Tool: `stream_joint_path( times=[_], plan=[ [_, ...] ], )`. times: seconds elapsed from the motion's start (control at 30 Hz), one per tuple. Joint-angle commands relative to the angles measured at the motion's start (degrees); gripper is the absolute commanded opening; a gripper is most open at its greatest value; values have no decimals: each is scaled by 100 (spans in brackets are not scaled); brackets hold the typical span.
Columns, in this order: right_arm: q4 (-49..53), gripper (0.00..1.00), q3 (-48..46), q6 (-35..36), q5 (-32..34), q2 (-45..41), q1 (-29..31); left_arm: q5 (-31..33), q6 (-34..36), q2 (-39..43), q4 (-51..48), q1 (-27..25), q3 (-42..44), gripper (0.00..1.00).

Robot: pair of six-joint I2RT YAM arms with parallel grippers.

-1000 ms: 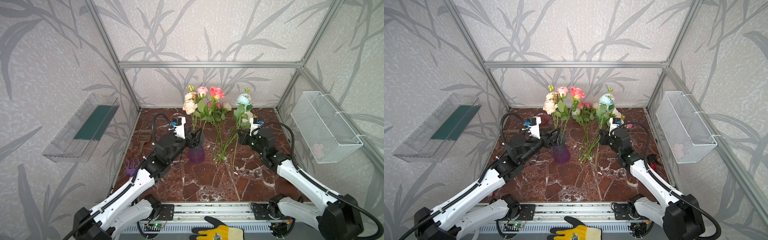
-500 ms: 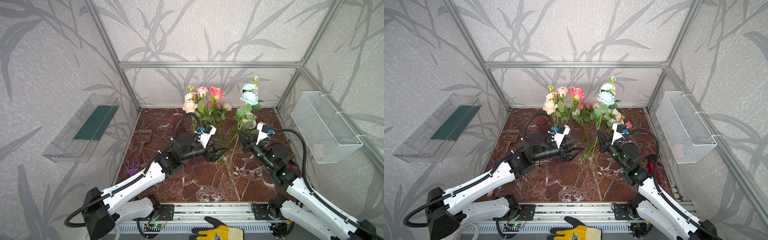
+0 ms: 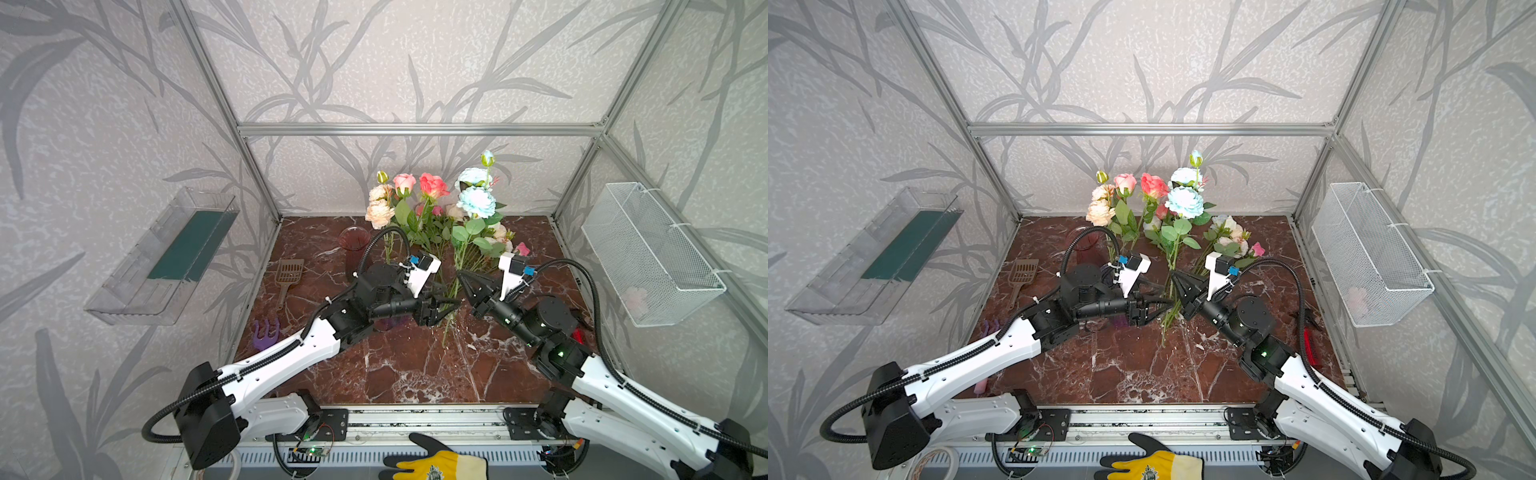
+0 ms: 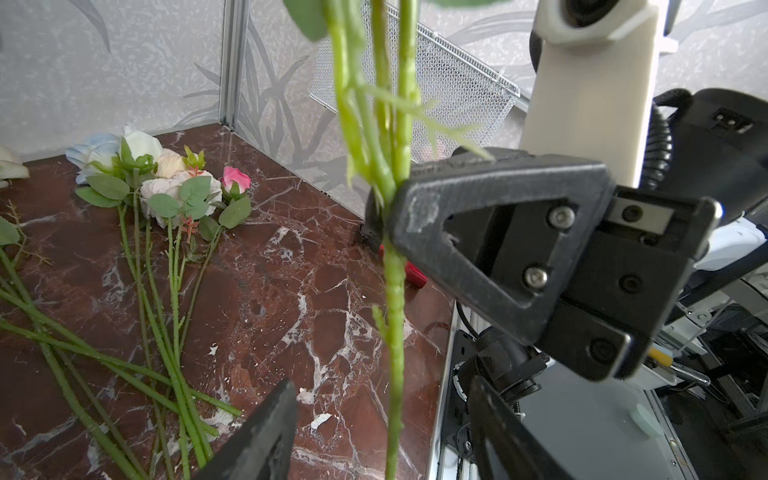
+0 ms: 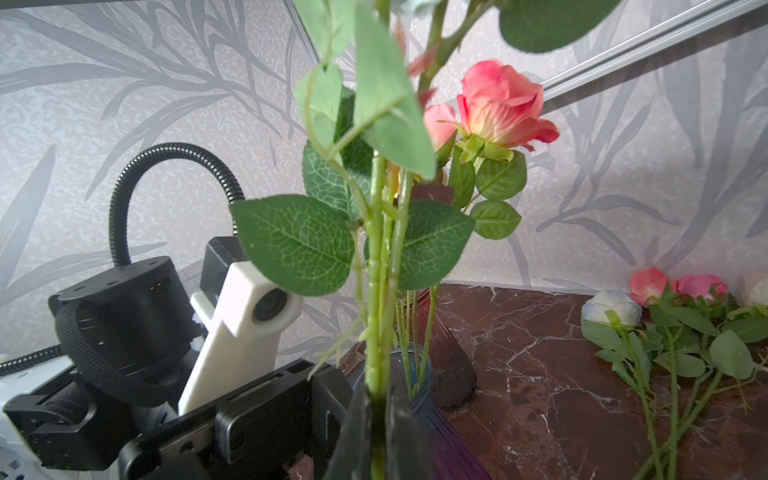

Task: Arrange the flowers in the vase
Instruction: 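Carry the pale blue rose toward the left gripper while the left gripper reaches toward it, then grasp and lift the pale blue rose with the left gripper while right withdraws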

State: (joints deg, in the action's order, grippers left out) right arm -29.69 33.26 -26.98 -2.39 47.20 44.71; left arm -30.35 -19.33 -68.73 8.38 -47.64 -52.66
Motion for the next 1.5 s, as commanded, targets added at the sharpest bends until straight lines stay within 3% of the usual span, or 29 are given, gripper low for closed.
stream_joint_path(
  times=[0.0,0.3,0.37,0.5,0.6,0.7,0.83,1.03,1.2,1.47],
  plan=[
    [-509,6,264,-63,25,108,153,-103,-22,53,196,-23,-66,56],
    [-679,6,305,-189,-41,342,354,58,53,163,235,-19,0,7],
    [-635,15,322,-176,-29,321,354,192,93,230,210,-25,20,0],
    [-393,43,334,-63,133,82,357,477,357,506,34,-4,7,0],
    [-189,48,259,108,403,-231,354,727,679,853,-224,91,-102,0],
    [-73,49,123,264,848,-500,354,1217,1159,1247,-583,240,-282,0],
    [242,49,79,436,1129,-753,354,2412,1962,1708,-908,266,-526,0],
    [221,49,-75,472,1241,-769,354,3933,2659,1967,-531,349,-674,0],
    [131,49,-135,485,1201,-751,354,4131,2674,1653,-412,615,-824,0],
    [312,50,-222,589,1309,-965,354,3899,1933,1306,-97,1236,-380,0]
  ],
)
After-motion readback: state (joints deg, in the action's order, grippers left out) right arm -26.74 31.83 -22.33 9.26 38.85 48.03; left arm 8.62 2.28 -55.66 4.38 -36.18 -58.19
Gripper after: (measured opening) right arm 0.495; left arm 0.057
